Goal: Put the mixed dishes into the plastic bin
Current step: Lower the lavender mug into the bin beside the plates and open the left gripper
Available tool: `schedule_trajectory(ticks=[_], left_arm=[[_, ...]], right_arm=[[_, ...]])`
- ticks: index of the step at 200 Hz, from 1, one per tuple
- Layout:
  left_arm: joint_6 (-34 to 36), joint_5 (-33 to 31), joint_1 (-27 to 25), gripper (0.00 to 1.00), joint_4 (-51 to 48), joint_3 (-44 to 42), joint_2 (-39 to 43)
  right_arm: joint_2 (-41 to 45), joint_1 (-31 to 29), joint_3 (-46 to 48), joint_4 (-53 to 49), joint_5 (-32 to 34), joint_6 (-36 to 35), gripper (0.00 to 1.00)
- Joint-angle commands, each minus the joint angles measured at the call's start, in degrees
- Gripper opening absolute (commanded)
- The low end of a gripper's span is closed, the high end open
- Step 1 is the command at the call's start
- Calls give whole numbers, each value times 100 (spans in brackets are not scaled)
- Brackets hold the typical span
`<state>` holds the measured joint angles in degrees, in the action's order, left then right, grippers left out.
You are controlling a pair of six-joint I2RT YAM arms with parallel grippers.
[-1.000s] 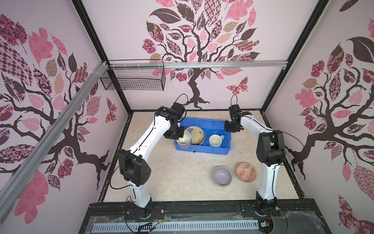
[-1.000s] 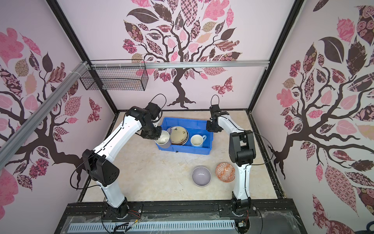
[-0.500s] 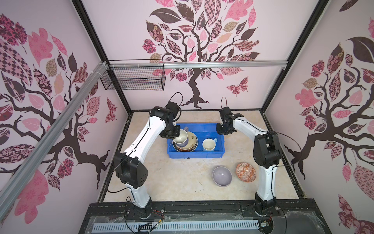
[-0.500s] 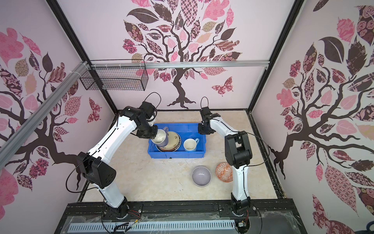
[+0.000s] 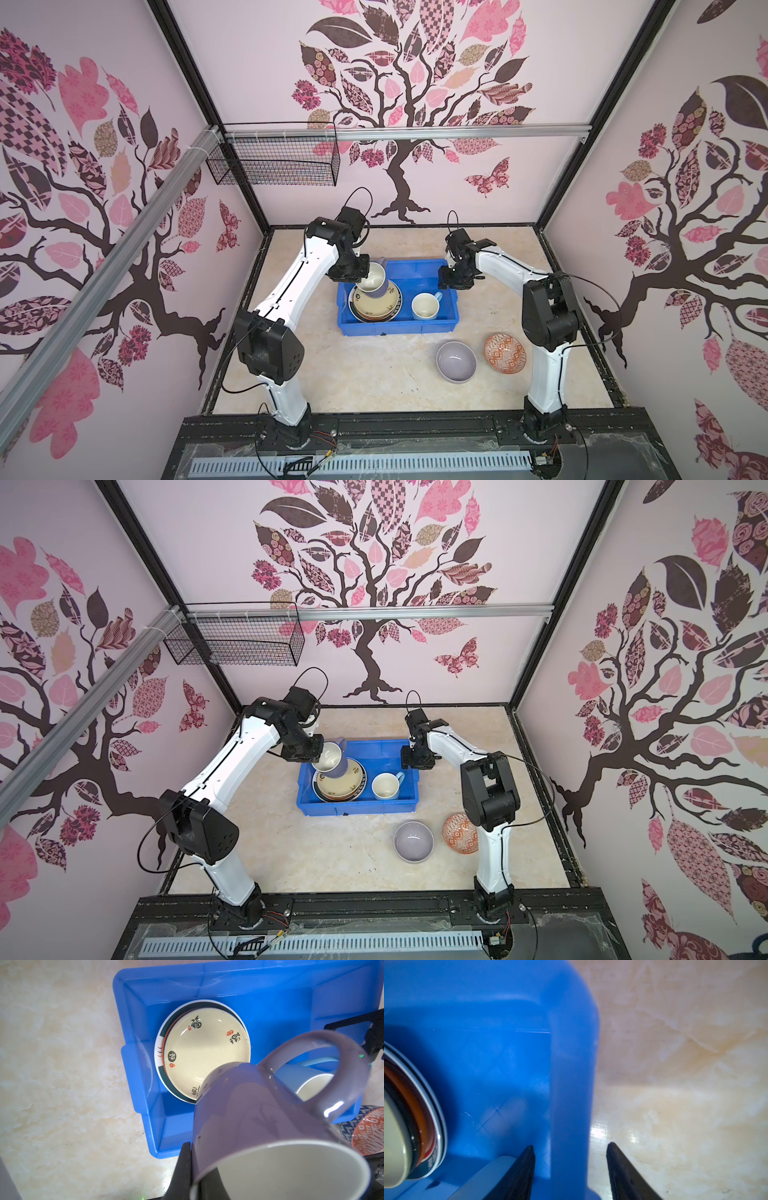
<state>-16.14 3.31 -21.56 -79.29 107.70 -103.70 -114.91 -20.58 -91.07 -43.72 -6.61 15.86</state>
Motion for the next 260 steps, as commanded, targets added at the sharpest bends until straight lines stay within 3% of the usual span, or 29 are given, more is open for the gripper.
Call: schedule_trajectory(ticks=[1,14,29,38,78,140,260], left_arm=[[-39,136,-111,1,290,634,-242],[-51,20,-243,1,264,874,-452],[-69,-2,-364,1,255,1098,-681],[-82,-23,-435,0,261,1190,-813],[-92,-8,-636,0,288,1604,-1371],[-104,151,-889,0,170,2510,-2233],[-144,52,-1192,0,317,2940,-3140]], right_arm=[[664,51,-138,-140,128,34,71],[793,142,-250,-158,184,113,84],[927,266,-353,-186,204,165,91],[1014,337,-371,-210,290,188,99],[1577,714,70,-127,588,458,99],[2736,731,1229,224,975,540,99],[3723,739,2126,-11,1124,427,100]])
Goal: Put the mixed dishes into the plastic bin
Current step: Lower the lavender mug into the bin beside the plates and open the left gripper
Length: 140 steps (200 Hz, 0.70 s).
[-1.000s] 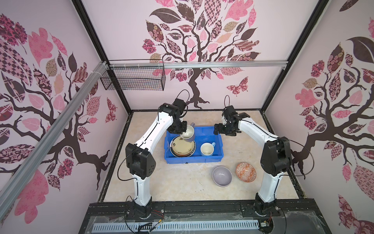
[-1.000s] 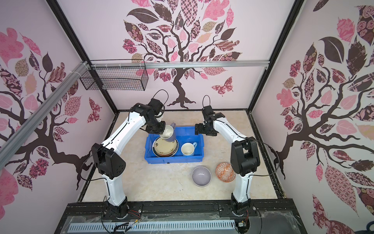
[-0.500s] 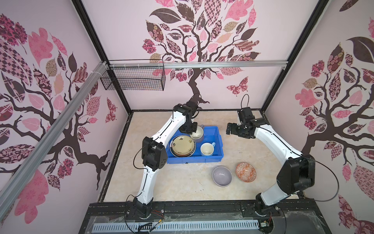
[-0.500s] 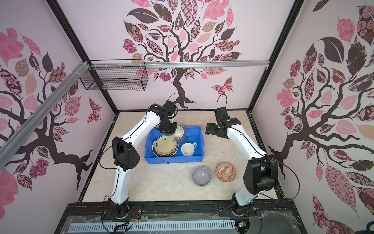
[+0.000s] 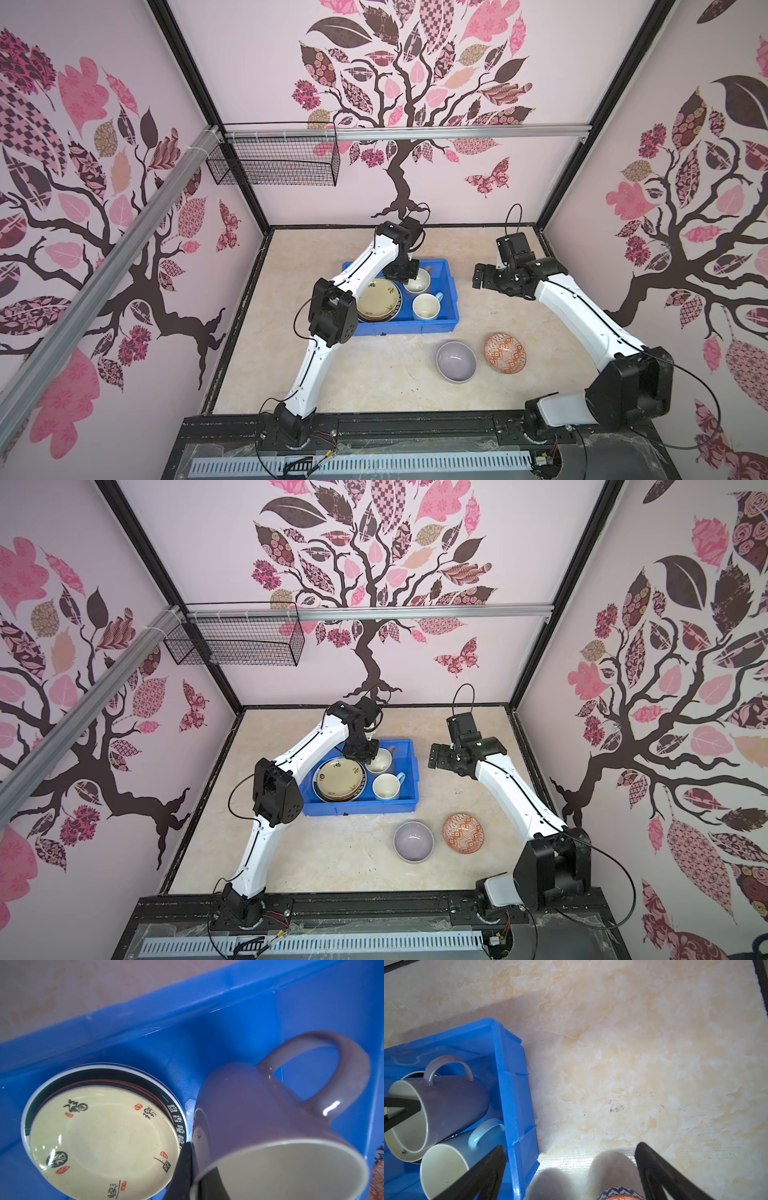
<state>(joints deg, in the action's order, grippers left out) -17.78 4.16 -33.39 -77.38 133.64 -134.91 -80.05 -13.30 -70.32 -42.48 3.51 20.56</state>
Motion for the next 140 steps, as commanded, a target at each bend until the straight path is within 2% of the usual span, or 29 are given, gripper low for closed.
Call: schedule_trajectory(ticks=[1,59,99,115,140], left_arm=[[29,-32,-14,0,131,342,-22],[30,-91,-23,1,260,485,-354],[20,-169,-45,6,318,647,-548],[20,-120,-45,10,301,752,-630],[3,-56,-45,24,304,860,-662]], right_arm=[[241,11,53,-137,109,-43,100],[298,12,94,-174,206,-50,100],[298,20,87,-222,255,-74,99],[297,20,73,-234,282,-87,100],[280,18,52,-261,296,-113,100]])
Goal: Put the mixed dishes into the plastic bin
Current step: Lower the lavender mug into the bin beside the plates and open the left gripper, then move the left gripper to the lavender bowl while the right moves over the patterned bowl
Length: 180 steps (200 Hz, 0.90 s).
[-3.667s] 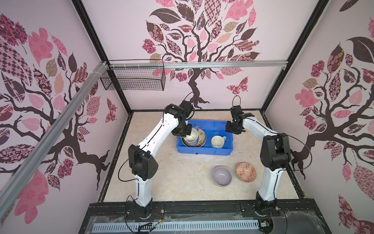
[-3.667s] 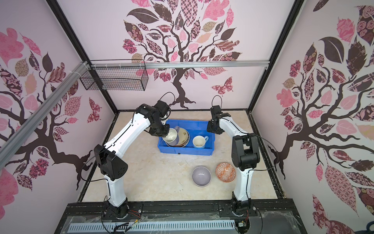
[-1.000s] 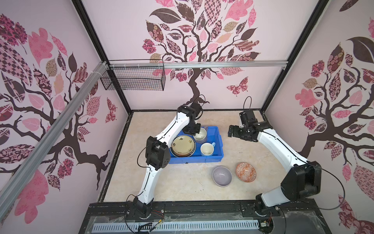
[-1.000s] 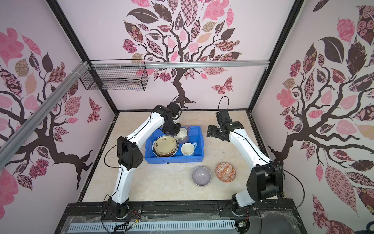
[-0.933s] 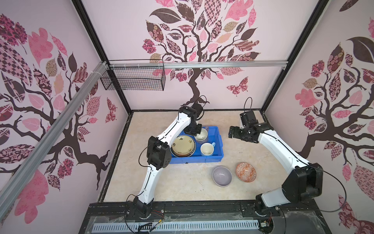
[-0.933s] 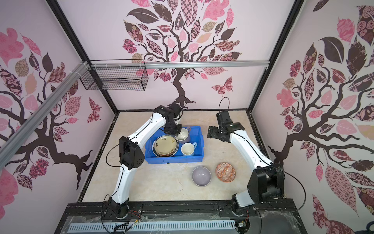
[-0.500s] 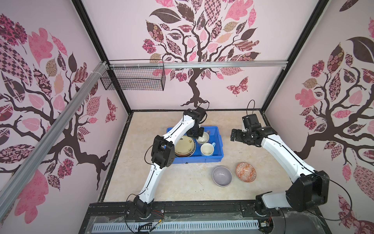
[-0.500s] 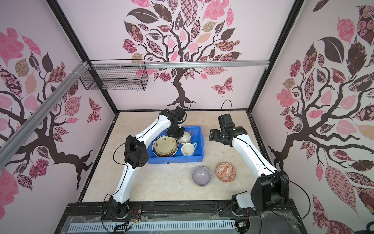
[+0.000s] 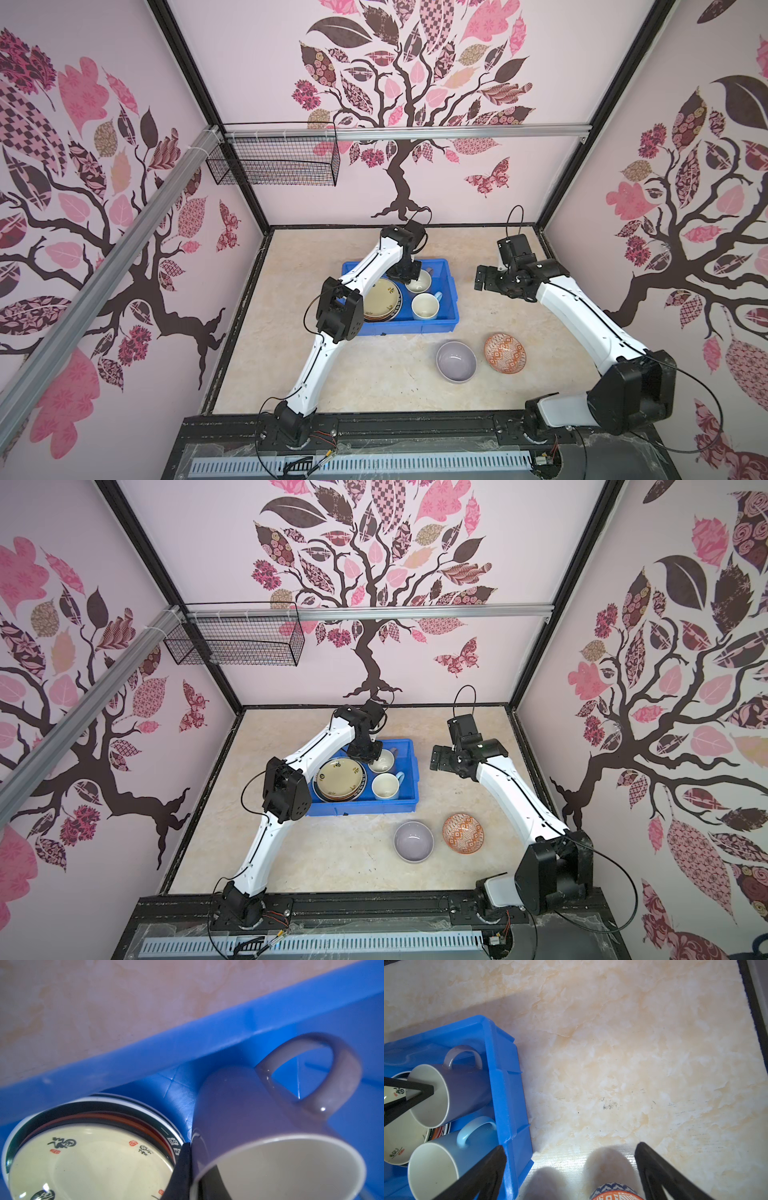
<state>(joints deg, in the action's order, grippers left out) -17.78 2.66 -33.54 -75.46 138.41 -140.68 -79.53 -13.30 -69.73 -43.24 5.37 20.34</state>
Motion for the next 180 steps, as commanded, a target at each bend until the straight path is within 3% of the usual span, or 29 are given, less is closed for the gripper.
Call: schedule_trajectory(ticks=[1,26,99,139,156,180], left_arm=[[3,95,-34,24,111,386,-79],[3,126,-34,38,146,397,5],[96,-130,-26,57,247,287,802],[91,-280,40,64,434,-359,1836],[35,-345,58,66,458,-817,2353],[-74,-312,84,66,536,-1711,3184]], right_arm=[[227,19,-10,-189,112,-87,100],[215,22,-51,-201,125,-123,99],[315,29,-203,-422,-26,-210,97],[417,25,-177,-612,-353,-199,79],[548,20,-15,-642,-583,-116,62],[780,-20,371,-650,-1012,60,46]])
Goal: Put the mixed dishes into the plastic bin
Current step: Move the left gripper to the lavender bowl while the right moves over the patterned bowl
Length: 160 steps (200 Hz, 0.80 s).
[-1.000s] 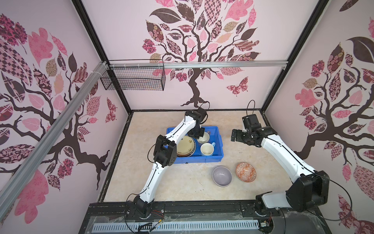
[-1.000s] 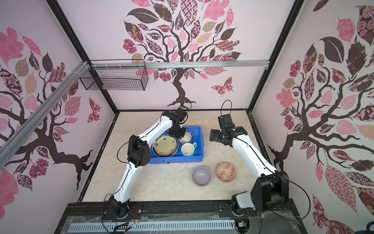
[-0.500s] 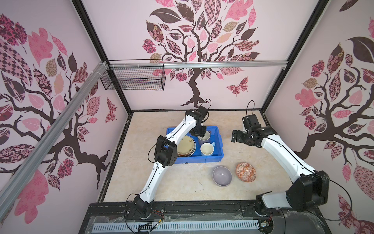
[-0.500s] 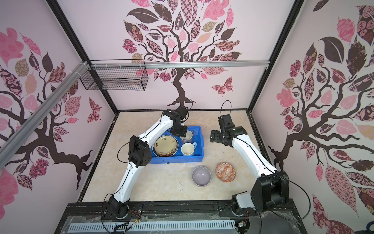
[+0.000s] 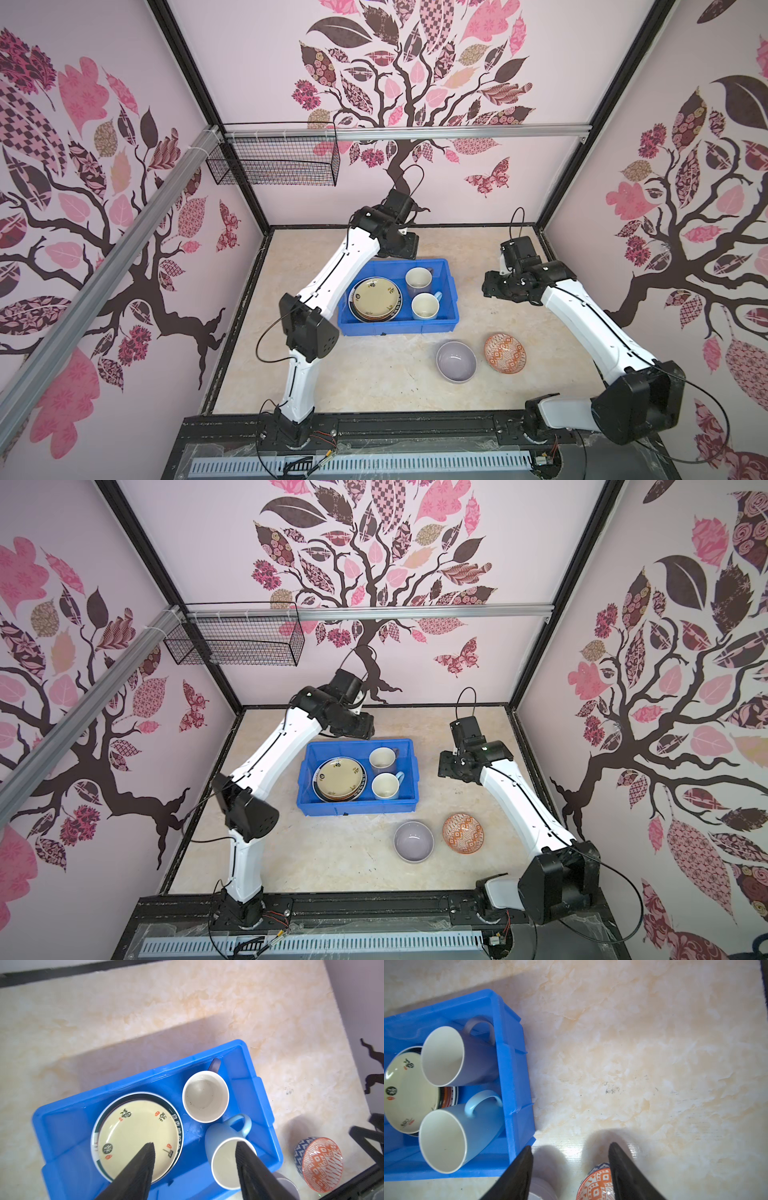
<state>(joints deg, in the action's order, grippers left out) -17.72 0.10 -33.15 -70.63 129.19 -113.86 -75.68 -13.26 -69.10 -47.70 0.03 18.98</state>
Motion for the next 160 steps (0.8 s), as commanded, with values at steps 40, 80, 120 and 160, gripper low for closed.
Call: schedule_trajectory(ticks=[40,80,120,160], left_arm=[[-209,288,85,76,208,-2675,1987],[-547,803,79,98,598,-4377,3510],[-894,1261,36,98,821,-5481,4470],[-1181,1368,-167,96,1212,-6393,4986]], right_arm=[[778,-765,923,-318,-540,640,41],[1307,-1399,1575,-436,-724,1290,43],[1809,-1850,2222,-486,-777,1748,45],[2174,-2137,2483,-642,-612,1939,53]])
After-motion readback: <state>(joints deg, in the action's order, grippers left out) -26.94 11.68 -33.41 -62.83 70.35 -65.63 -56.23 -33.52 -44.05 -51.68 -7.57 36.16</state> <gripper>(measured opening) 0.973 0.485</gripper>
